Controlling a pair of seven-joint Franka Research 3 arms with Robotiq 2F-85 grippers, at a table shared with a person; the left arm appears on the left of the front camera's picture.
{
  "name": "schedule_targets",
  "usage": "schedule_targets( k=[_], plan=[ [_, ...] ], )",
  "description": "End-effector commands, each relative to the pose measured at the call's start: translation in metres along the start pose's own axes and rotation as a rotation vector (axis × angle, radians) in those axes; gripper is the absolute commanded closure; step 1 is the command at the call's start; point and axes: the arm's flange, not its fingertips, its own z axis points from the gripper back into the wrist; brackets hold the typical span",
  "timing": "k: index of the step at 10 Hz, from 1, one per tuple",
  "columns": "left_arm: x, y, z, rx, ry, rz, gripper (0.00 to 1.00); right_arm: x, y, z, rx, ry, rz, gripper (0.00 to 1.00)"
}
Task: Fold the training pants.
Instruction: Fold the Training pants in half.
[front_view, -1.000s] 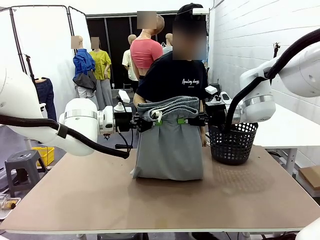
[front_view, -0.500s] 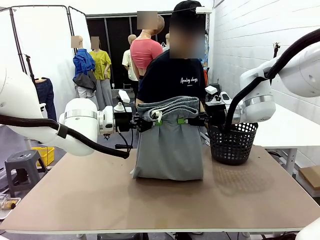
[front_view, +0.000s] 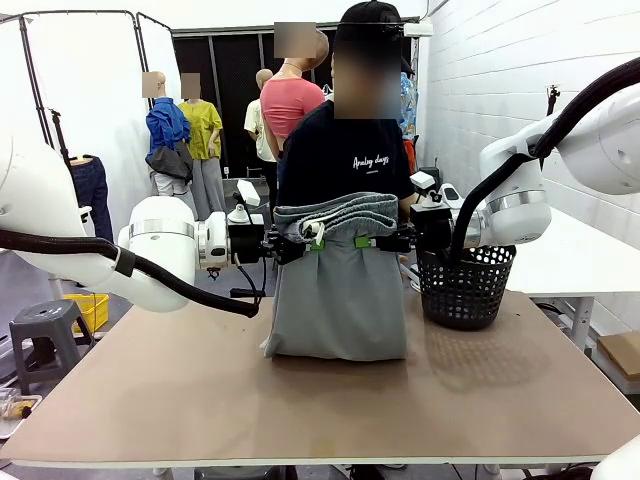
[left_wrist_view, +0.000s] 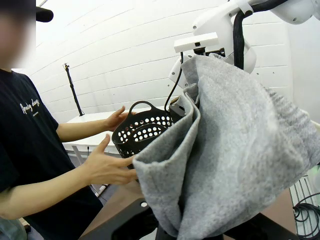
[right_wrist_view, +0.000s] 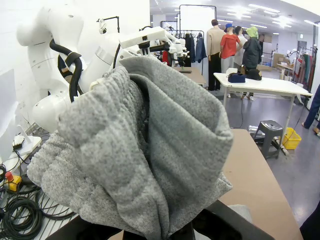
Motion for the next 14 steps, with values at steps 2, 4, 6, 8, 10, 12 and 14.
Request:
schedule_targets(
  k=[2,4,6,8,10,12,14],
  plan=[
    [0.004,0.001,0.001,0.013,-0.006,-0.004,1.00,0.001,0.001,0.000,0.003,-0.005,0.001,1.00],
    [0.004,0.001,0.001,0.013,-0.006,-0.004,1.00,0.001,0.001,0.000,0.003,-0.005,0.001,1.00],
    [0.004,0.001,0.001,0.013,-0.006,-0.004,1.00,0.001,0.001,0.000,0.003,-0.005,0.001,1.00],
    [-0.002,0.001,-0.003,-0.004,0.004,0.012,1.00,0.001,-0.003,0.003,0.019,-0.007,-0.011,1.00],
    [-0.002,0.009,-0.007,-0.021,0.006,0.016,1.00,0.008,-0.011,0.007,0.009,-0.022,0.002,1.00],
    [0.003,0.021,-0.009,-0.012,0.010,0.002,1.00,0.014,-0.025,0.010,-0.003,-0.027,0.012,1.00],
    [0.011,0.035,-0.013,0.004,0.020,-0.022,1.00,0.021,-0.038,0.012,-0.020,-0.020,0.020,1.00]
  ],
)
